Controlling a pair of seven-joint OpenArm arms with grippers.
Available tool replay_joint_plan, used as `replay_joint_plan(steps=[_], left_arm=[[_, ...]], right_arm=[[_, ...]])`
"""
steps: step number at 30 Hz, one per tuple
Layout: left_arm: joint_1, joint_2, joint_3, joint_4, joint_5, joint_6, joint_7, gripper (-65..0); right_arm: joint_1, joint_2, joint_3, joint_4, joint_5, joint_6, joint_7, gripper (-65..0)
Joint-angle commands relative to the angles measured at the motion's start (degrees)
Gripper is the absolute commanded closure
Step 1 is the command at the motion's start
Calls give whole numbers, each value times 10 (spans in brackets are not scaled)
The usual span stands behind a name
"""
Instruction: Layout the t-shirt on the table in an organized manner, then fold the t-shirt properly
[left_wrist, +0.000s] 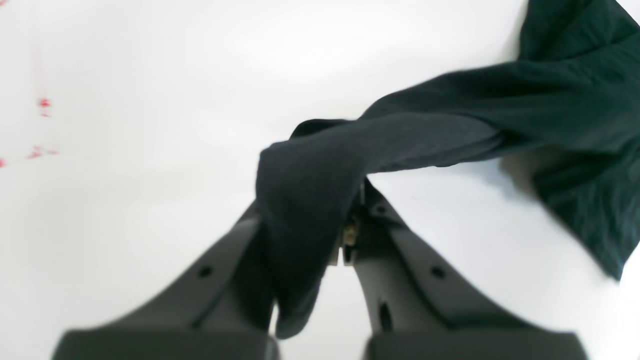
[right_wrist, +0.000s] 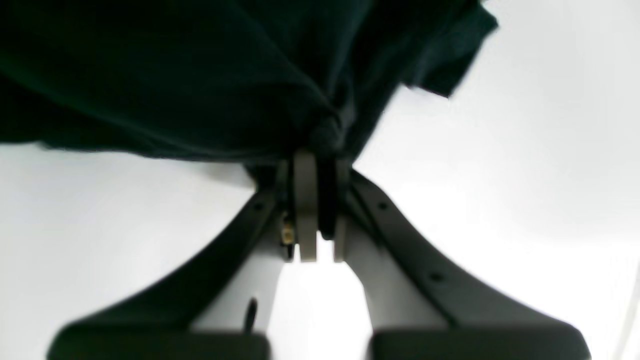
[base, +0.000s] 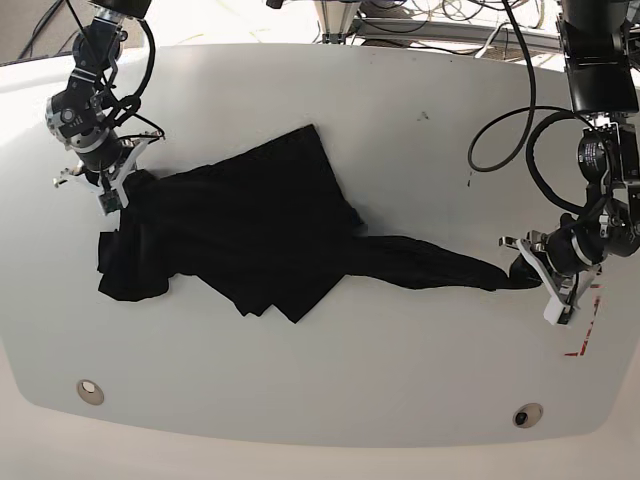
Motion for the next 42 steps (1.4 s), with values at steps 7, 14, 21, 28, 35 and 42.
replay_joint_plan(steps=[7,14,21,28,35,42], left_arm=[[5,-30,-28,13,-4,0,-9,0],[33,-31,-28,13,-6,0,-9,0],[54,-26,-27,13,-5,0,-9,0],[70,-6,-27,14,-4,0,-9,0],[81,1,-27,14,-5,0,-8,0],[84,1,-27,14,-4,0,-8,0]], right_arm=[[87,63,-18,-128,-6,-7,10,-16],[86,48,-25,-93,-5,-7,6,-220],[47,0,-25,31,-5,-7,-35,-530],[14,-71,-25,149,0,-7,-104,-631],[-32,-132,12,155,101,-7,-118,-577],[-61,-189,78,154,194,-7,-118,-536]])
